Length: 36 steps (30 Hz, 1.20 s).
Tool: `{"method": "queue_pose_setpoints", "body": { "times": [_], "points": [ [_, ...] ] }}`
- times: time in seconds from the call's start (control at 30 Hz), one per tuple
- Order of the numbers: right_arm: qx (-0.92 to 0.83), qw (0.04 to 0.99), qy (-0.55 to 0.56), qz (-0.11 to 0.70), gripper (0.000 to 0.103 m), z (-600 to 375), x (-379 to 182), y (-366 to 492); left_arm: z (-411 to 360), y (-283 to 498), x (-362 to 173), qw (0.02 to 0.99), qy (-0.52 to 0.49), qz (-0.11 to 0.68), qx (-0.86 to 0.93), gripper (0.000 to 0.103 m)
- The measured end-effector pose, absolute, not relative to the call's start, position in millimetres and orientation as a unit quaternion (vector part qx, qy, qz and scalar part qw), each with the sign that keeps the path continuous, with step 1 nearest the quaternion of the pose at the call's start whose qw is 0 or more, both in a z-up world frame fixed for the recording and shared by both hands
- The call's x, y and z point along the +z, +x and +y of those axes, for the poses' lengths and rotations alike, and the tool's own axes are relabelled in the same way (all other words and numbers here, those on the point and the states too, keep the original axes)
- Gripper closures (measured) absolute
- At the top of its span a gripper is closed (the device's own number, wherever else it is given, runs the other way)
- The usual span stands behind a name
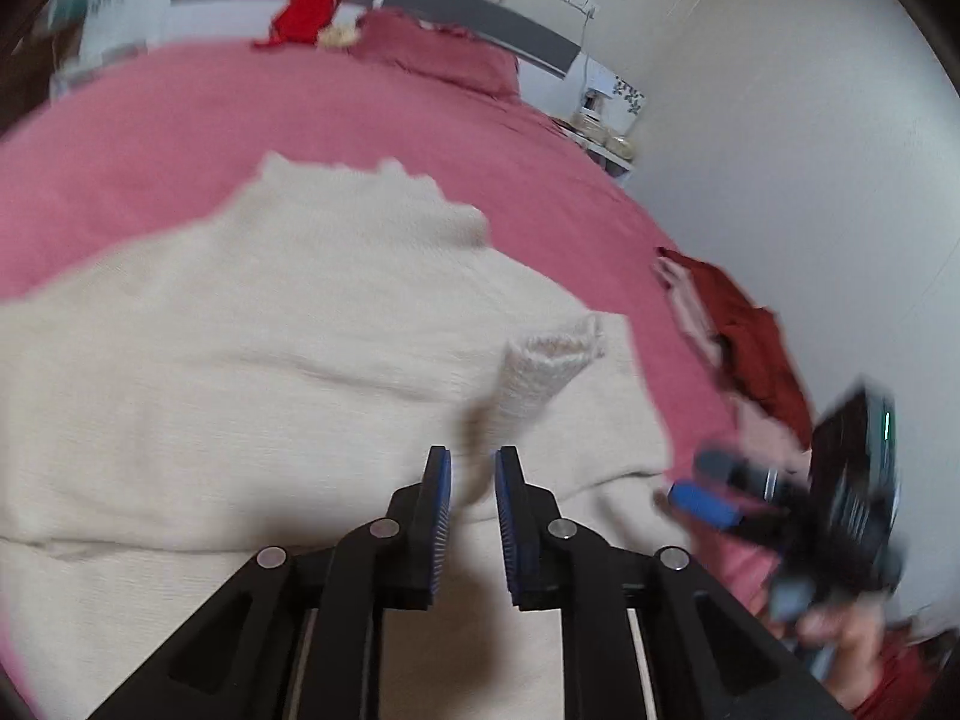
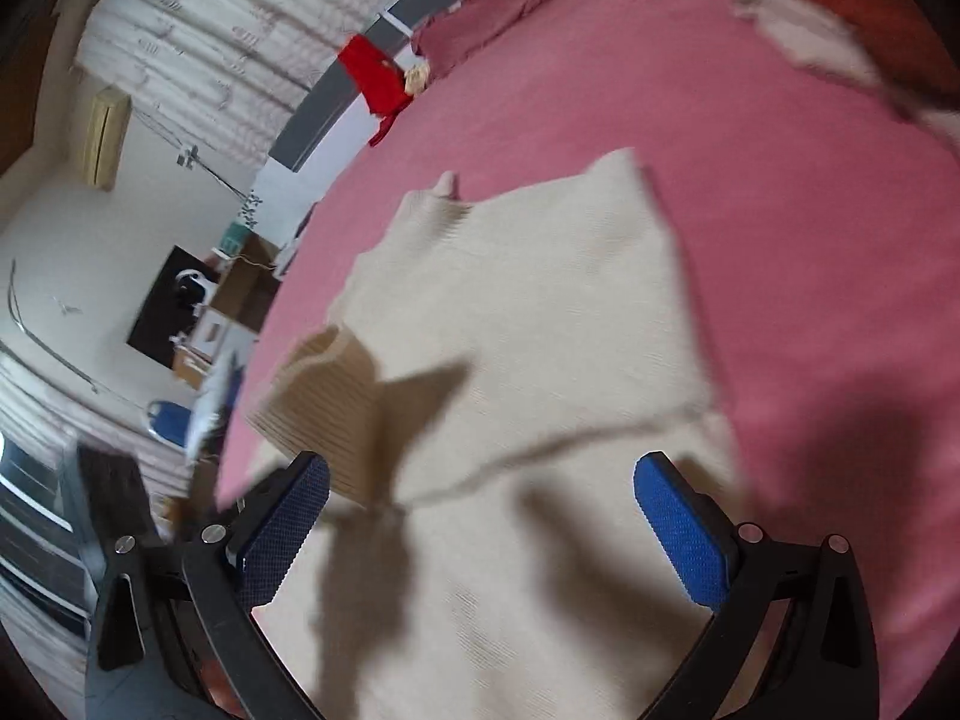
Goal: Fold clothes
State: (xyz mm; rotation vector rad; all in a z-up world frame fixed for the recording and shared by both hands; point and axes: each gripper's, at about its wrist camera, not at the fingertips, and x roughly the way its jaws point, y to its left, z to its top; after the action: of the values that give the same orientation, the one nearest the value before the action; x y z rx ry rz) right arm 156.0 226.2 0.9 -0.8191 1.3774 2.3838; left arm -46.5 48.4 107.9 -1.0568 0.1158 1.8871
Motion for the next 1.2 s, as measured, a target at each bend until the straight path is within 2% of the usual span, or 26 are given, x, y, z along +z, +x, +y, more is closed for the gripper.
{"method": "queue_pose_setpoints", "body": {
  "times": [0.07,0.2,0.33,0.37,0.43,0.47,0.5,0.6,0.63,0.67,0.7,0.83,0.93,0.97,1.0,1.07,1.1,1.2],
  "points": [
    [0.804,0.116,-0.280,0.511,0.000,233,-4,133,49,-40,101,0.460,-0.432,0.049,0.774,0.087],
    [0.767,0.145,-0.290,0.553,0.000,240,-19,121,66,-32,93,0.496,-0.482,0.004,0.723,0.087],
    [0.764,0.137,-0.304,0.552,0.000,247,-23,109,35,-63,99,0.430,-0.457,-0.001,0.778,0.087],
    [0.771,0.128,-0.311,0.541,0.003,247,-22,102,24,-74,99,0.404,-0.454,-0.001,0.794,0.087],
    [0.789,0.116,-0.341,0.498,0.025,242,-18,83,0,-97,99,0.354,-0.451,-0.008,0.819,0.087],
    [0.789,0.116,-0.364,0.481,0.050,237,-18,76,-12,-106,99,0.335,-0.452,-0.015,0.827,0.087],
    [0.790,0.115,-0.386,0.463,0.061,232,-18,68,-24,-114,100,0.319,-0.449,-0.023,0.834,0.087],
    [0.794,0.140,-0.415,0.422,0.060,218,-6,72,-59,-134,104,0.278,-0.429,-0.041,0.859,0.087],
    [0.800,0.158,-0.412,0.406,0.058,214,1,81,-64,-137,101,0.266,-0.423,-0.037,0.866,0.086],
    [0.810,0.169,-0.399,0.394,0.050,209,9,89,-65,-139,97,0.257,-0.420,-0.032,0.870,0.086],
    [0.820,0.180,-0.386,0.382,0.048,204,17,98,-64,-142,91,0.248,-0.422,-0.024,0.871,0.086],
    [0.866,0.171,-0.327,0.337,0.048,200,42,94,-64,-144,62,0.231,-0.428,-0.008,0.874,0.086],
    [0.845,0.178,-0.395,0.313,0.049,209,22,52,-68,-127,60,0.224,-0.393,-0.027,0.891,0.086],
    [0.834,0.171,-0.419,0.314,0.054,209,10,39,-69,-123,60,0.222,-0.389,-0.033,0.894,0.086],
    [0.827,0.167,-0.438,0.310,0.069,207,0,35,-71,-119,61,0.222,-0.385,-0.036,0.895,0.086],
    [0.830,0.162,-0.452,0.284,0.082,199,-8,29,-74,-115,66,0.222,-0.379,-0.040,0.897,0.086],
    [0.844,0.153,-0.446,0.257,0.095,195,-2,27,-76,-114,69,0.223,-0.376,-0.043,0.898,0.086],
    [0.869,0.158,-0.429,0.188,0.095,197,19,25,-88,-117,81,0.213,-0.365,-0.059,0.904,0.086]
  ]
}}
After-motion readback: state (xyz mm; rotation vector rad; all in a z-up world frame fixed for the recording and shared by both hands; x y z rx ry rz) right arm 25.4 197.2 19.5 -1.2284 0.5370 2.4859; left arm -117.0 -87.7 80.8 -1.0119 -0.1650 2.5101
